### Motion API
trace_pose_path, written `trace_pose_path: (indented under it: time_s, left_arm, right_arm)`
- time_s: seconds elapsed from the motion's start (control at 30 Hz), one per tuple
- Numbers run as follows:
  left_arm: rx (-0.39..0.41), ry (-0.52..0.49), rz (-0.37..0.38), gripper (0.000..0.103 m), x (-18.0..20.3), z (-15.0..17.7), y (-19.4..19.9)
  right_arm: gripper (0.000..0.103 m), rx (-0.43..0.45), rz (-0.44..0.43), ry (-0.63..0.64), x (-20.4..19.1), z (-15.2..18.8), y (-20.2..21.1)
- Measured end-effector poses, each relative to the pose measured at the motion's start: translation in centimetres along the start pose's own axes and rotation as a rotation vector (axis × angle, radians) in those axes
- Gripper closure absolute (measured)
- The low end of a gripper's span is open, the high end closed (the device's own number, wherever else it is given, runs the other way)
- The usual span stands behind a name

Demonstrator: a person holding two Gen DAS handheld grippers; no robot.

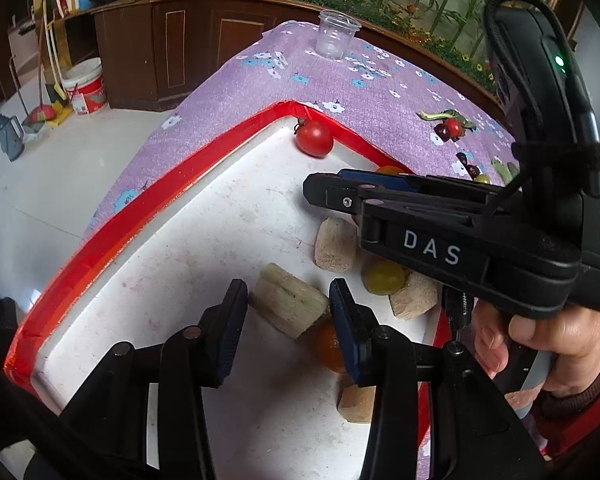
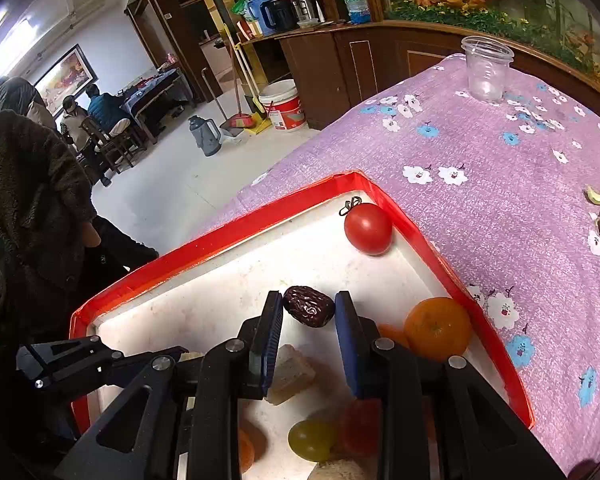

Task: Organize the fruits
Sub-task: 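Open the left tool over the tray while the right tool releases the date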

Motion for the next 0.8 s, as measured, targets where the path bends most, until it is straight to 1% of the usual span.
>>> trace_pose_path:
  time_s: [0.07,0.1,0.13,0.17,0.2,0.27,0.57,0.67,0.8]
  left_arm:
    - [-0.003,0.012,0.013,0.062,-0.1,-0.1,-0.1]
    - [-0.004,0.015,0.016,0.06,-0.1,-0.1,-0.1]
    - [-0.005,0.018,0.017,0.054,-0.2,-0.1,-0.1]
    - [-0.006,0.019,0.016,0.051,-0.2,0.0,-0.1]
    - [-0.007,0.018,0.015,0.048,-0.1,0.0,-0.1]
    - [-0.007,0.005,0.014,0.048,0.1,0.1,0.0]
    - [0.006,-0.07,0.002,0.046,1.5,0.0,0.6]
    - [0.019,-0.078,0.014,0.04,1.9,0.0,1.1]
    - [0.033,-0.096,0.037,0.039,2.8,-0.1,1.9]
  right_arm:
    - [0.074,0.002,0.005,0.0,0.0,0.1,0.1]
    - [0.073,0.003,0.004,-0.005,-0.1,0.1,0.2]
    - [0.07,0.005,0.002,-0.008,-0.2,0.1,0.3]
    - [0.067,0.008,0.0,-0.01,-0.2,0.2,0.4]
    - [0.065,0.012,0.001,-0.012,-0.3,0.2,0.6]
    - [0.062,0.019,0.006,-0.014,-0.4,0.3,1.1]
    - [0.061,0.071,0.03,-0.048,0.2,1.2,5.2]
    - [0.058,0.078,0.053,-0.056,0.7,1.8,6.5]
    - [0.055,0.098,0.066,-0.073,1.3,3.0,8.5]
Point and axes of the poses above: each gripper's, at about its wrist camera, not at the fingertips, and y roughly against the way its jaws point, x to its right, z to its underside, the point moved 7 cm from there along -y, roughly the way its jaws point, and after that the axes turned 2 degrees about y, right-handed, at the moved point
